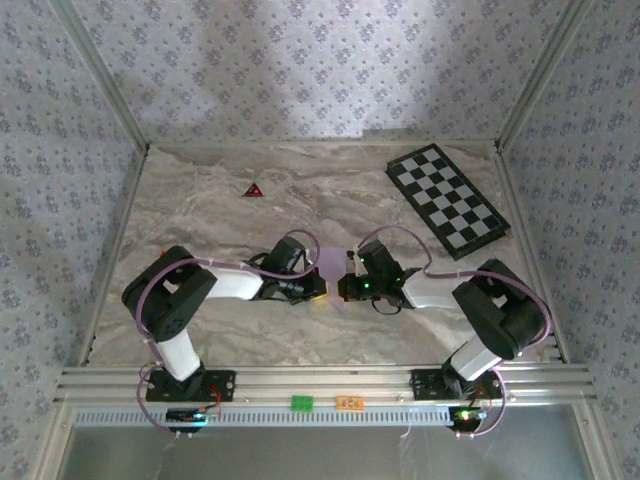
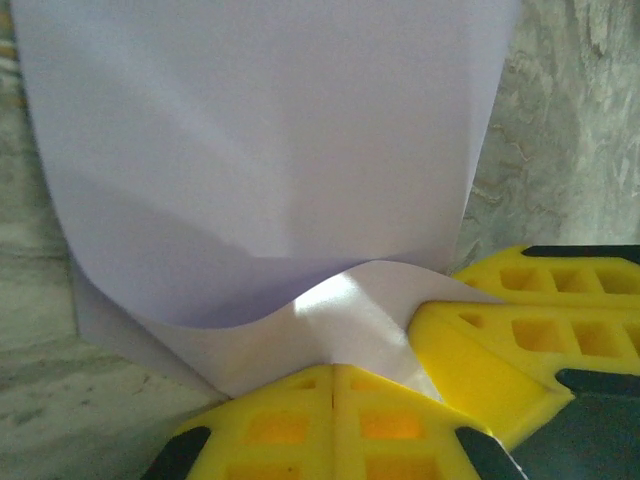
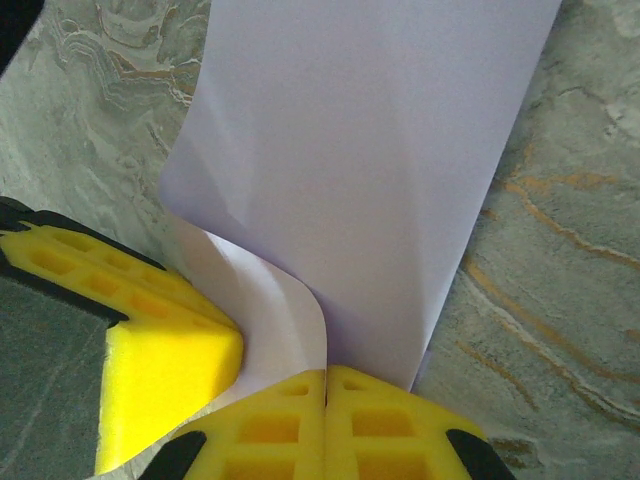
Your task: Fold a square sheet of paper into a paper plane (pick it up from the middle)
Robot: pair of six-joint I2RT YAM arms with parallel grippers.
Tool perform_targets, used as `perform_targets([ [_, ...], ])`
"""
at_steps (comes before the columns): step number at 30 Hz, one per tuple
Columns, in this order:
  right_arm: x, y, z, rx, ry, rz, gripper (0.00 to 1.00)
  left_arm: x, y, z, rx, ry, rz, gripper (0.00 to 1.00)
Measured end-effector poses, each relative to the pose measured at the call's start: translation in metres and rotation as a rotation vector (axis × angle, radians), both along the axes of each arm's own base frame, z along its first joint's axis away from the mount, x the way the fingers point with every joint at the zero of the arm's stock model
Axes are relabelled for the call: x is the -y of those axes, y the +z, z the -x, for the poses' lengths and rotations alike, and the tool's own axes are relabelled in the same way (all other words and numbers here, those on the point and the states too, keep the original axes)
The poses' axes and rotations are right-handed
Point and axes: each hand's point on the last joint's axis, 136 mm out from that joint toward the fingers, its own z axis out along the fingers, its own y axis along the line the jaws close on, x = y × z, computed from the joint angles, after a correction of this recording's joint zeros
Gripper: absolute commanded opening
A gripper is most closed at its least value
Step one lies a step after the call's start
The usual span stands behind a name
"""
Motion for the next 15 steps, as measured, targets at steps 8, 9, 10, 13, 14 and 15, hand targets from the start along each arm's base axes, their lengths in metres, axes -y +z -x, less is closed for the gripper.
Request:
perform_targets([
  [8,0.009,0.009,-0.002,-0.015,-0.028,0.010,0.27,0.001,-0.001,0.002,0.013,-0.028,-0.023,0.00],
  [9,0.011,0.012,-0.003,-0.011,-0.035,0.008,0.29,0.001,-0.001,0.002,0.013,-0.030,-0.024,0.00],
  [10,0.013,0.015,-0.005,-0.007,-0.041,0.008,0.31,0.001,-0.001,0.002,0.014,-0.031,-0.024,0.00],
  [13,0.018,0.023,-0.007,0.005,-0.062,0.009,0.33,0.002,-0.001,0.002,0.013,-0.032,-0.026,0.00],
  [14,0.020,0.026,-0.008,0.010,-0.069,0.009,0.33,0.001,-0.001,0.002,0.013,-0.031,-0.026,0.00],
  [15,0.020,0.030,-0.008,0.015,-0.075,0.002,0.32,0.001,-0.001,0.002,0.013,-0.031,-0.026,0.00],
])
